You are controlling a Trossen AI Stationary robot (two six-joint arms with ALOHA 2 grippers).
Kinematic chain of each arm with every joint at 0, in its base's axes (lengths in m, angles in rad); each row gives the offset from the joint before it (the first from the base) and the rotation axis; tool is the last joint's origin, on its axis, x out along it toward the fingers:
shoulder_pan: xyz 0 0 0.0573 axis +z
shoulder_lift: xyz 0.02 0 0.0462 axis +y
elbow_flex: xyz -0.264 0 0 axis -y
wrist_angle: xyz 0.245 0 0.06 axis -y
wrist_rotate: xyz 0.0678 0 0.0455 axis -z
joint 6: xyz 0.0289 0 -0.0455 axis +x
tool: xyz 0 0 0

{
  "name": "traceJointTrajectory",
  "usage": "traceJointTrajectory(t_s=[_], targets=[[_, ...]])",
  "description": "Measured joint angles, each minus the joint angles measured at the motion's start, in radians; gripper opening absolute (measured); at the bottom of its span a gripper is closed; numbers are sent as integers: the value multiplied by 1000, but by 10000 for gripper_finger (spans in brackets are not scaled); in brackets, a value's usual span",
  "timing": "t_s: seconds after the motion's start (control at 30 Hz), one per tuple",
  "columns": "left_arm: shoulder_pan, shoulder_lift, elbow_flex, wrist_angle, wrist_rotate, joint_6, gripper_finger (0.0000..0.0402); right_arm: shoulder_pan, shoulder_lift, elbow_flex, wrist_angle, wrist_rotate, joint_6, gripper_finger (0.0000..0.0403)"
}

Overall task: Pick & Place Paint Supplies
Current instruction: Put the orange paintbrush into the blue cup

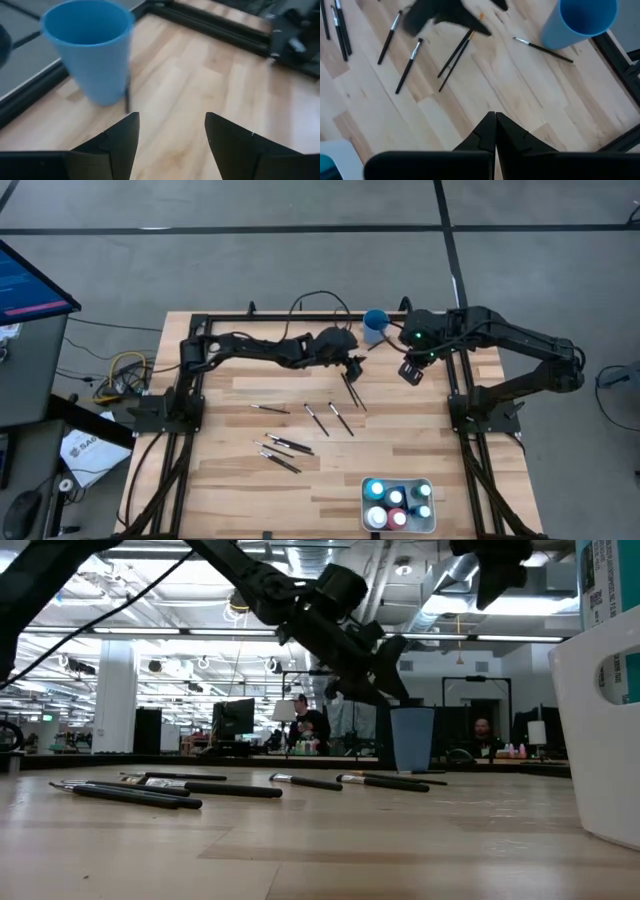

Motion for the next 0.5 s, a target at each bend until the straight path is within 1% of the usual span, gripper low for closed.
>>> traceJointTrajectory(t_s=[0.17, 0.33, 0.43, 0.5], targets=[[11, 61, 81, -33, -5, -41, 218, 20, 0, 0, -7, 0, 0, 0], [26, 111, 183, -143, 5, -45, 218, 26, 0, 0, -11, 0, -2, 0], [35, 141, 219, -144, 3, -49, 218, 26, 0, 0, -12, 0, -2, 0], [36, 158, 246, -165, 5, -90, 218, 26, 0, 0, -15, 0, -2, 0]])
